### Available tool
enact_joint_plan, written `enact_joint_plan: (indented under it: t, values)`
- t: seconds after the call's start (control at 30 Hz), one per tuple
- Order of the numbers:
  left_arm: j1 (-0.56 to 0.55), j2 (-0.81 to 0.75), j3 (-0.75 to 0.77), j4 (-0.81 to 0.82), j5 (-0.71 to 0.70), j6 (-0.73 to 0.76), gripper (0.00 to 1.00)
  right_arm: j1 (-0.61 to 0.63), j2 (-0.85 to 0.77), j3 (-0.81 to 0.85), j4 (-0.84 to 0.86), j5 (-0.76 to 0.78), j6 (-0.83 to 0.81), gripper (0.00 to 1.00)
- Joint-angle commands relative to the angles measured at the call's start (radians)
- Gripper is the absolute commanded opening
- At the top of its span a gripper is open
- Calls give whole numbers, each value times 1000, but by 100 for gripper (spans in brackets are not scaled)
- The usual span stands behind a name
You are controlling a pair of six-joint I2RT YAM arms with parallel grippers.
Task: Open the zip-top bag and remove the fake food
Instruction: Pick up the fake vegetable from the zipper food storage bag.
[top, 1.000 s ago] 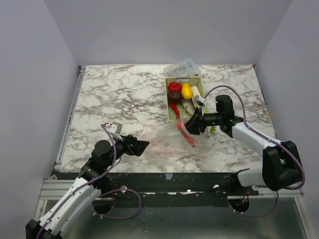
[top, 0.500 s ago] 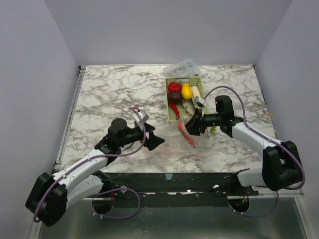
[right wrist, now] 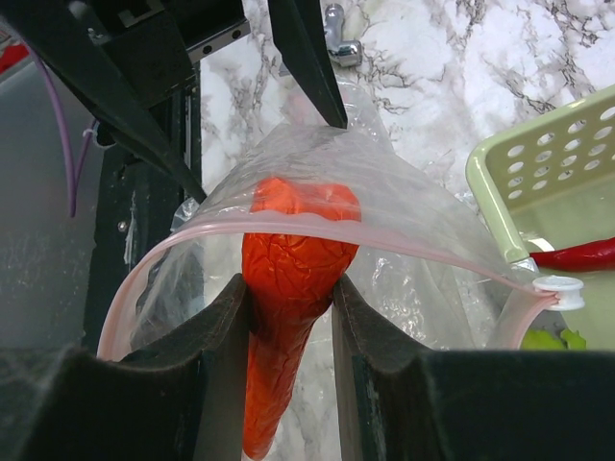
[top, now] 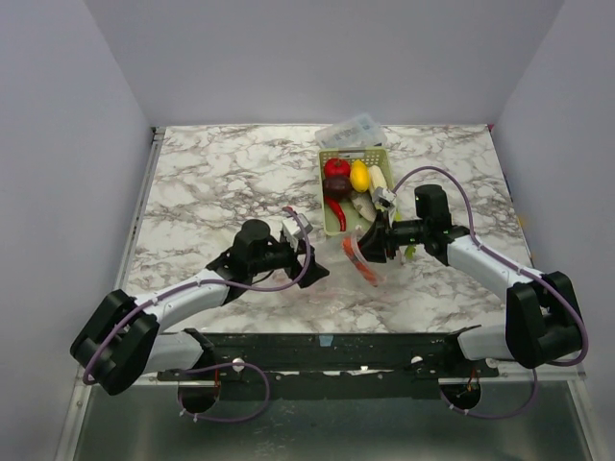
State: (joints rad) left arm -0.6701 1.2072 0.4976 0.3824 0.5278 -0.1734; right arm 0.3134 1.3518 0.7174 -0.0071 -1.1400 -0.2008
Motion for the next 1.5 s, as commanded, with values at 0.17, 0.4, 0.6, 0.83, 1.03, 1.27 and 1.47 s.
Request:
enact_joint_plan:
  t: [0.17,0.4,0.6,0.83,1.03,1.27,1.47]
  values:
    - [-5,12,-13,46,-144,-49,43,6,-13,34,-30,-17,-15,4]
    - [-5,-59,-86,84,-205,-99,6,5,-13,34,-30,-14,-15,4]
    - [-6,-152,-165,135,-251,-178,3,3,-13,34,-29,-7,-13,4]
    - [-5,-162,-197,115,-225,-188,3,-23,-14,22,107,-60,163,4]
    - [-5,-144,-201,116,-229,-207,3,-43,-43,-12,221,-90,302,4]
    - [-5,-137,-202,122,-236,-206,3,-87,-50,-57,457,-119,545,4]
    - [-6,-132,-187,96,-213,-191,4,-97,-11,12,484,-47,631,4]
